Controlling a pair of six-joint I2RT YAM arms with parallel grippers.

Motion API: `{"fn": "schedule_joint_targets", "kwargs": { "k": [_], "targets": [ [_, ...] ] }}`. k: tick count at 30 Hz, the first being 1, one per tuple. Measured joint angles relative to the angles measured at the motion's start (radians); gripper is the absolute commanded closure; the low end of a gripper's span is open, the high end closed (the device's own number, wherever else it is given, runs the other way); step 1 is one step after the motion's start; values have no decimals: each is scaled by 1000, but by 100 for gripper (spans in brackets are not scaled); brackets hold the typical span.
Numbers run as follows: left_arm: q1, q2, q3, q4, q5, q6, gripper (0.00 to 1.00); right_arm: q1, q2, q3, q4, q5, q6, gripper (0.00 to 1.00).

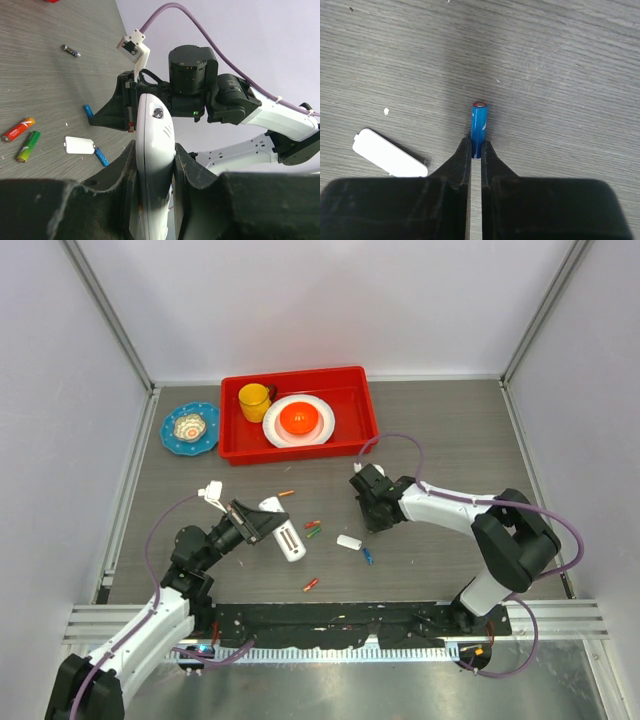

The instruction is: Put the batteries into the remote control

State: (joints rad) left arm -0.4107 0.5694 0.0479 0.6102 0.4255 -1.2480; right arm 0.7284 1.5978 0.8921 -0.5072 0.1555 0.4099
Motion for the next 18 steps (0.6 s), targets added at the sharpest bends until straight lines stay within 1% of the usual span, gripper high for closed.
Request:
{"fn": "schedule_joint_targets", "kwargs": {
  "k": [5, 7, 9, 11, 13, 16, 18],
  "targets": [
    [0, 28, 0, 6, -8, 0, 100, -1, -24, -4, -5, -4, 1, 99],
    [-1, 59, 0, 21, -11, 0, 100, 6, -77, -6, -17, -4, 4, 99],
    [-1, 103, 0, 42, -15, 0, 100, 35, -172, -3, -30, 1, 3, 99],
    [-2, 163, 0, 78, -23, -5, 100, 89, -279, 20, -52, 11, -1, 99],
    [-3, 228, 0, 127, -35, -13, 100, 177, -369, 76, -67, 40, -8, 99],
    [-13, 327, 3, 206, -60, -28, 99, 284, -414, 174, -85, 43, -19, 99],
    [-29, 381, 8, 263, -77, -29, 100, 317, -407, 215, -104, 18, -25, 99]
  ]
}}
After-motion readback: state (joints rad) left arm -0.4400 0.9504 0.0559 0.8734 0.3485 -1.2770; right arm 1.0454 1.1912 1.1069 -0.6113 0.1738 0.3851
